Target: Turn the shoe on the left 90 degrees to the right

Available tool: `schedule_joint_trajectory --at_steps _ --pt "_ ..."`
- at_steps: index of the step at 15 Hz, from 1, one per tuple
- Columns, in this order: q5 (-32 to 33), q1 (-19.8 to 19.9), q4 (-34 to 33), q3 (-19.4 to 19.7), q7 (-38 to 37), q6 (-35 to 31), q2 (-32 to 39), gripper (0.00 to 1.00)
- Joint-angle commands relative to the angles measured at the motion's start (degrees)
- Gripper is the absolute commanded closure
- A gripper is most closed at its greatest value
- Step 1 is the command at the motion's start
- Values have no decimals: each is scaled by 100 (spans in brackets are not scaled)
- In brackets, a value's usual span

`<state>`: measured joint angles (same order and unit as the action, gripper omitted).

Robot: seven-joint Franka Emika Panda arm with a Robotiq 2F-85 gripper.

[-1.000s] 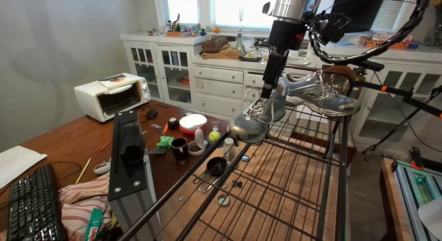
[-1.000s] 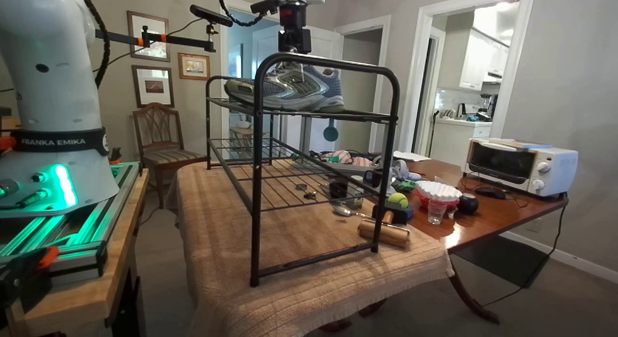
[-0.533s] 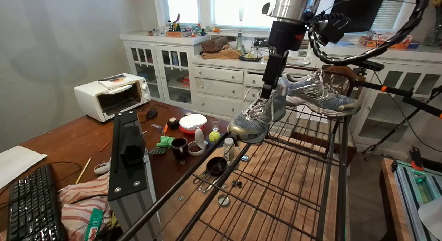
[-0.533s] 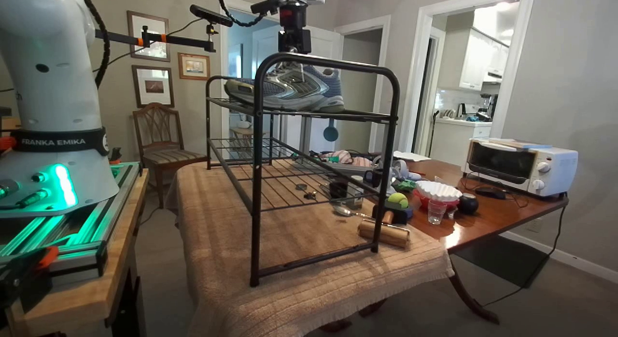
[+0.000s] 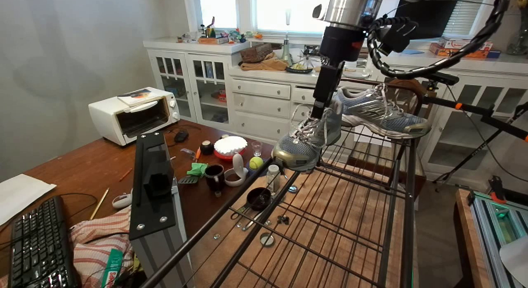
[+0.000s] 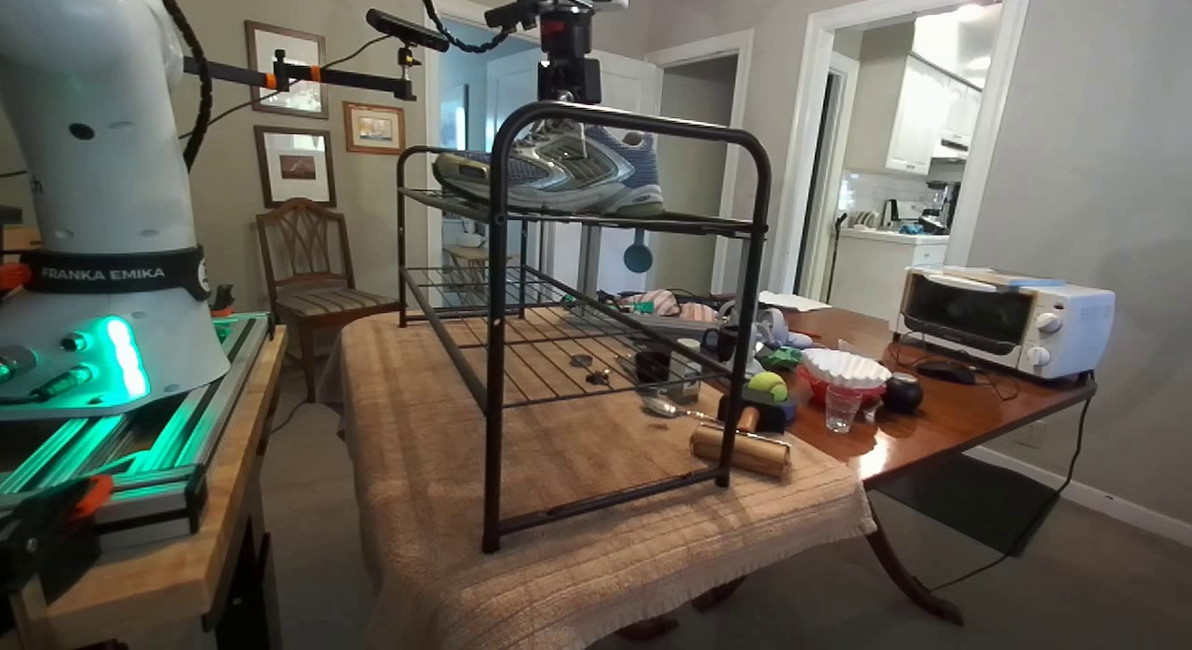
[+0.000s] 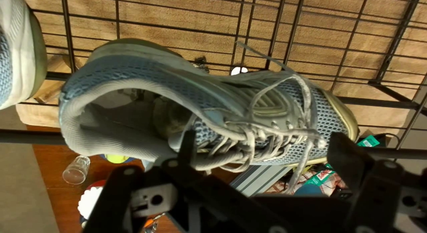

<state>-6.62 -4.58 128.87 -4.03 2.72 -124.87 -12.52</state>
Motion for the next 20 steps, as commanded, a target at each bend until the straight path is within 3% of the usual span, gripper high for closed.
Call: schedule_joint_trajectory --at_steps 1,14,20 --pt "-184 -29 -51 74 118 -85 93 0" --pt "-462 3 -71 231 273 -230 330 0" --pt "-59 60 -20 137 -157 -93 206 0"
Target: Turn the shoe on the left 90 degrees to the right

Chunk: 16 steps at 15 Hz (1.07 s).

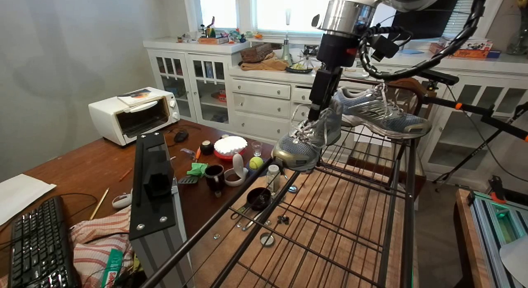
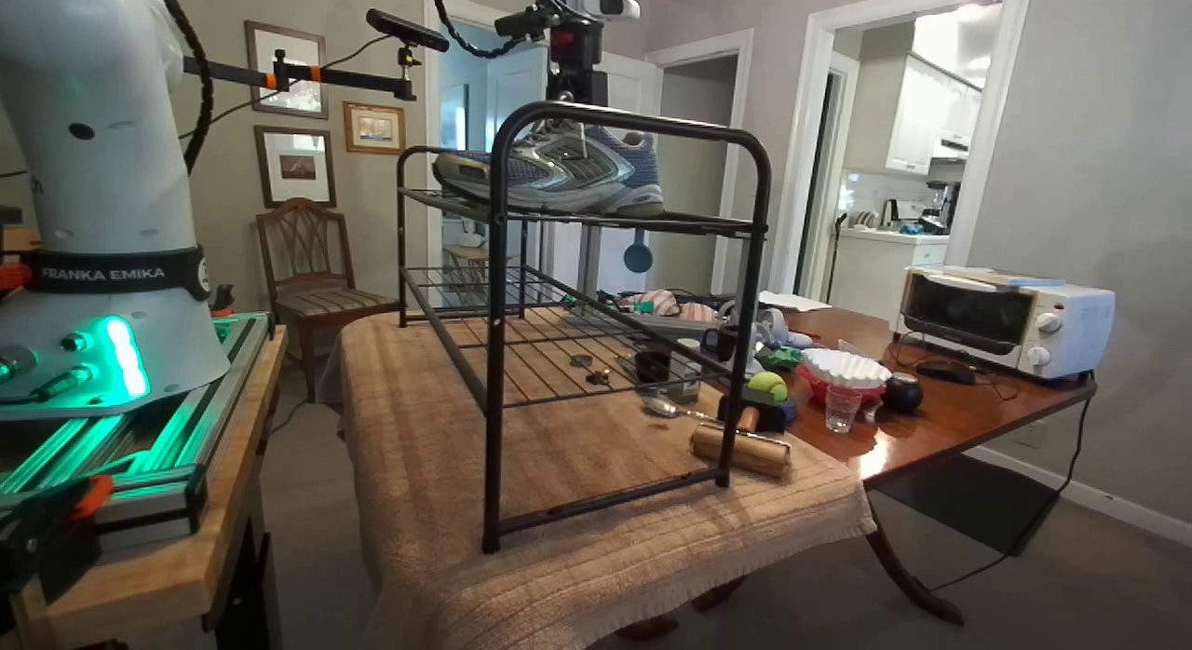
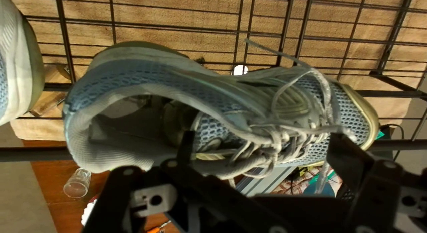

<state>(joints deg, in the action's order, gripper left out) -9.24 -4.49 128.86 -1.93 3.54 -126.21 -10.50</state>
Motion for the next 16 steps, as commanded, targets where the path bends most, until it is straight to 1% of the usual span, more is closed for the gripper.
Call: schedule_joint_trajectory --at_steps 1,5,7,12,16 --pt "278 58 -11 -88 -312 34 -9 0" --pt "665 74 -23 -163 -696 194 -21 0" --pt "759 66 -16 -181 -791 161 -14 0" --pt "328 2 58 -100 -445 -255 98 0" --pt "302 20 -2 -107 -446 -280 298 0"
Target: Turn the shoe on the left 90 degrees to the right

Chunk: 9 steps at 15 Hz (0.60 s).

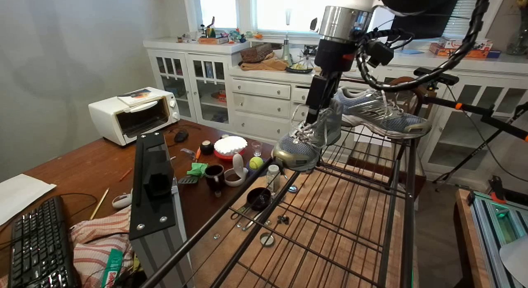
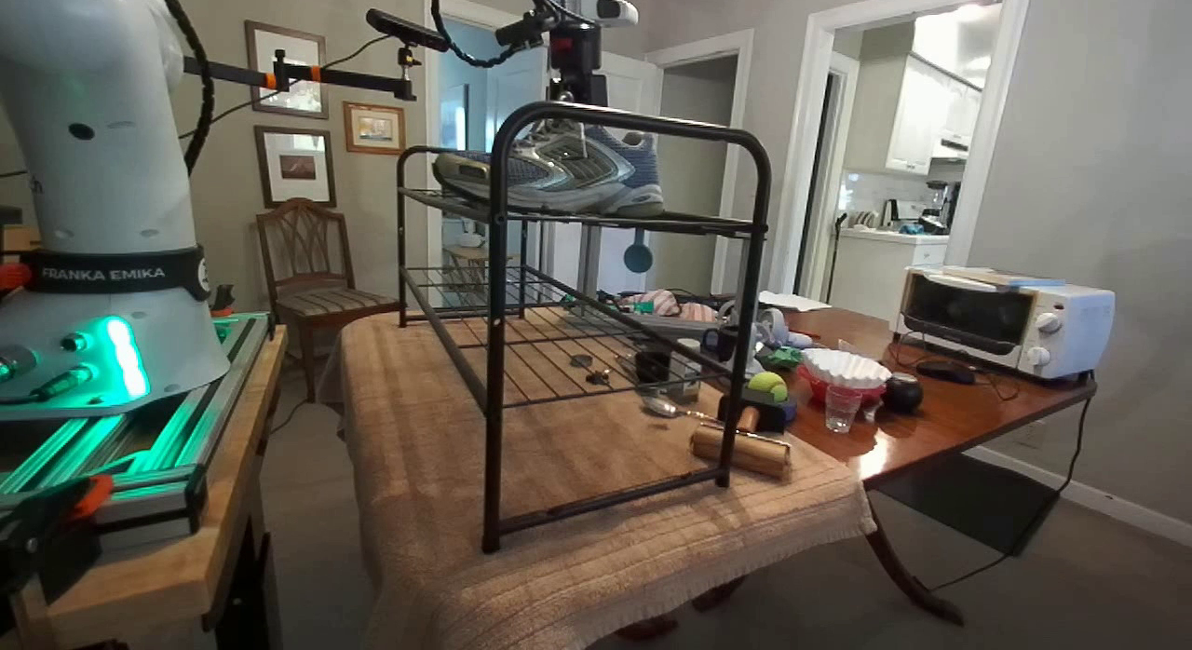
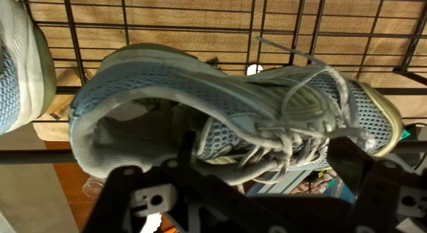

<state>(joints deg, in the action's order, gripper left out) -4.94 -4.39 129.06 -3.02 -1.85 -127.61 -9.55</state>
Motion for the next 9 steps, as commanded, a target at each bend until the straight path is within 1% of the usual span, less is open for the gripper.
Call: schedule_joint_trajectory --at_steps 1,2,3,4,9 --pt "-113 15 -37 4 78 -146 258 0" --pt "-110 18 -47 8 79 -147 306 0" --pt "-116 21 -56 13 90 -144 346 25" --pt "-123 22 -65 14 100 -142 373 27" --pt "-309 -11 -114 10 276 -83 268 64"
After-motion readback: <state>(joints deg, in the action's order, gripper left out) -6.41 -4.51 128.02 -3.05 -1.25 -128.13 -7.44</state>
